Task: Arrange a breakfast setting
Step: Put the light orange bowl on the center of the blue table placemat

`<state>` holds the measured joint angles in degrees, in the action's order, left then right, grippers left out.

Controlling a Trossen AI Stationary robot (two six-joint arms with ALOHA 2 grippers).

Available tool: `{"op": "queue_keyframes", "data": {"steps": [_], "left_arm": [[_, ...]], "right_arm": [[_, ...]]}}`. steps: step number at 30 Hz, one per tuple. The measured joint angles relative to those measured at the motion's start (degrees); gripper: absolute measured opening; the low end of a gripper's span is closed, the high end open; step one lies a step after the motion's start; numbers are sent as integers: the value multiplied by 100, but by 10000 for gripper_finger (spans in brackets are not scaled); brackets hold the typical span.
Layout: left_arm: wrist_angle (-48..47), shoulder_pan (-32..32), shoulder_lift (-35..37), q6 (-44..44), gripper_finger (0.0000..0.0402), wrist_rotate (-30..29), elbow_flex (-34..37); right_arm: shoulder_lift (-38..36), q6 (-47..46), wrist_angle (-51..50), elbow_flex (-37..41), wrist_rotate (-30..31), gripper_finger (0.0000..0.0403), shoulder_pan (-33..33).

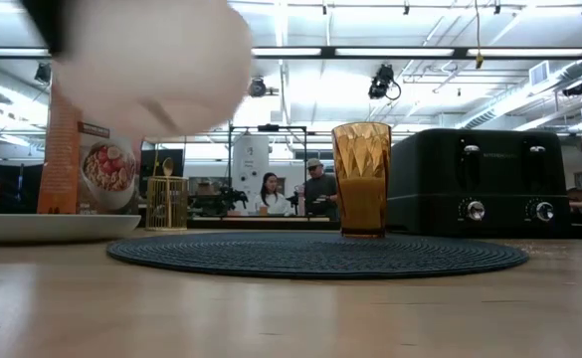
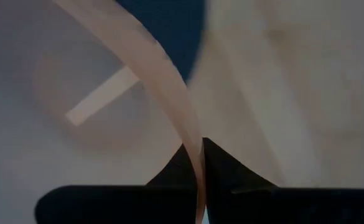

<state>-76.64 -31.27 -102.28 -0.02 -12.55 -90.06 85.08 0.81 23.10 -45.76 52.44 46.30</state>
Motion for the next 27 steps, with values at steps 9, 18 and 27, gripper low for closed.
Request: {"op": "queue_keyframes", "data": {"steps": [9,18,27], "left_arm": [[2576,1813,-11,-2288,9,209,958],[3167,1866,-672,-3655,9,359,1051],[3306,2064,-815,-3819,14,321,1049]], "right_arm": [[4,-1263,-537,76,-122,113,270],[4,-1107,-544,295,-107,113,57],[4,-213,-507,299,-471,113,-410]]}}
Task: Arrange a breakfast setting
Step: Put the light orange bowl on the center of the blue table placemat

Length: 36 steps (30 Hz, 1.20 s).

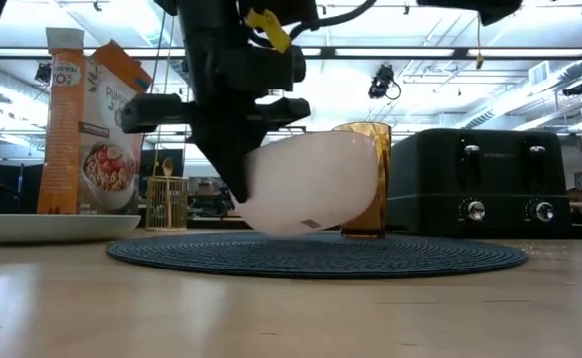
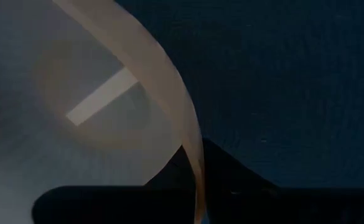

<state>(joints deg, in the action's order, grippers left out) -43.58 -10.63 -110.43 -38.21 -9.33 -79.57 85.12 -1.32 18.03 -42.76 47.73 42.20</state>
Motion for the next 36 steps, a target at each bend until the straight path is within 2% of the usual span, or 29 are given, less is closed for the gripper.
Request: {"op": "queue_keyframes", "data": {"steps": [14,19,24,36], "left_arm": [[-70,-7,-53,-110,19,-8,-13],[-110,-30,-216,-148,20,-431,-11],[-56,-53,-132,66,22,-539,-2],[-162,-165,-122,381,110,-373,-4]], "right_arm": [[2,96,-14,2,-716,114,-641],[2,97,-18,2,-850,114,-681],[2,105,-30,2,-861,114,-683],[2,133,-14,2,-857,114,-752]]}}
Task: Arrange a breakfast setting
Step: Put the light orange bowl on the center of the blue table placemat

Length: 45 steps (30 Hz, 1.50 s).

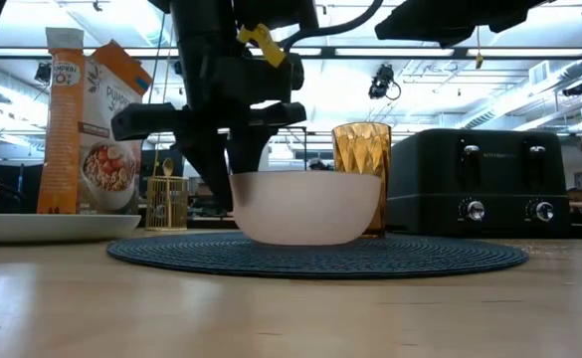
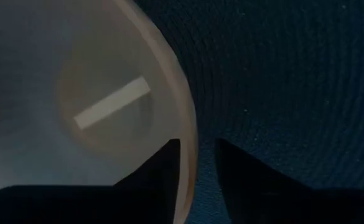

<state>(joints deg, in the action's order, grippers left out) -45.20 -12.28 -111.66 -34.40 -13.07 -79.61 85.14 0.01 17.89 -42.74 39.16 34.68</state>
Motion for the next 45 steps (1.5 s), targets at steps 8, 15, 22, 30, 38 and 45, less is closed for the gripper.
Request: {"op": "queue_keyframes", "data": {"steps": [8,15,22,30,38,45], "left_arm": [[107,-105,117,380,130,35,-9],[347,-102,155,491,125,292,-7],[1071,-107,151,407,124,439,-7],[1809,-96,151,238,123,826,-7],[1818,-98,152,253,123,302,-5],[1423,27,168,1034,123,665,0]], "right_arm": [[0,0,3,0,0,116,-88],[0,5,90,0,-24,116,-114],[0,20,157,0,-24,116,-123],[0,20,163,0,-24,116,-125],[0,20,164,0,-24,117,-125],[0,0,162,0,-26,117,-123]]}}
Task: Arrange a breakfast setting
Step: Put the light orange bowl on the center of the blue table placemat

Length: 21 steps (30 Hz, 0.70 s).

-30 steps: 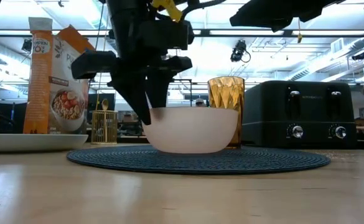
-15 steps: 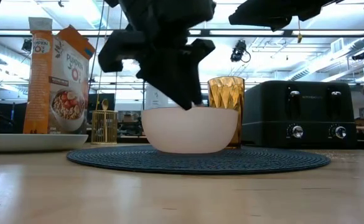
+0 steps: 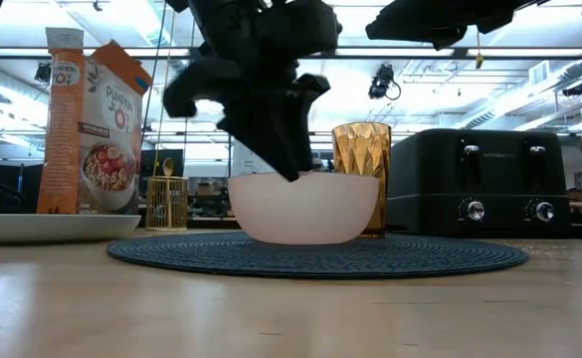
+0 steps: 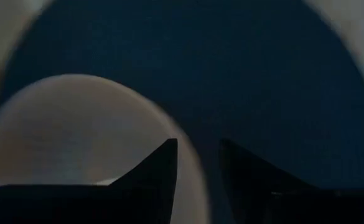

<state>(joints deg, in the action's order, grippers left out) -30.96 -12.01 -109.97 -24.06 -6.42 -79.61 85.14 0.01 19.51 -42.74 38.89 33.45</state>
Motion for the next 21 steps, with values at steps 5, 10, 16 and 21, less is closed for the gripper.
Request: {"op": "queue_keyframes", "data": {"steps": [5,10,16,21], "left_arm": [[166,49,0,250,123,-13,2],[188,61,2,291,123,-134,2],[201,75,-70,960,123,-78,-4],[135,98,-284,1144,123,-76,2]], "right_arm": [[0,3,8,0,0,117,-26],[0,2,8,0,0,117,-33],[0,4,11,0,-2,117,-35],[0,7,18,0,-2,117,-35]]}}
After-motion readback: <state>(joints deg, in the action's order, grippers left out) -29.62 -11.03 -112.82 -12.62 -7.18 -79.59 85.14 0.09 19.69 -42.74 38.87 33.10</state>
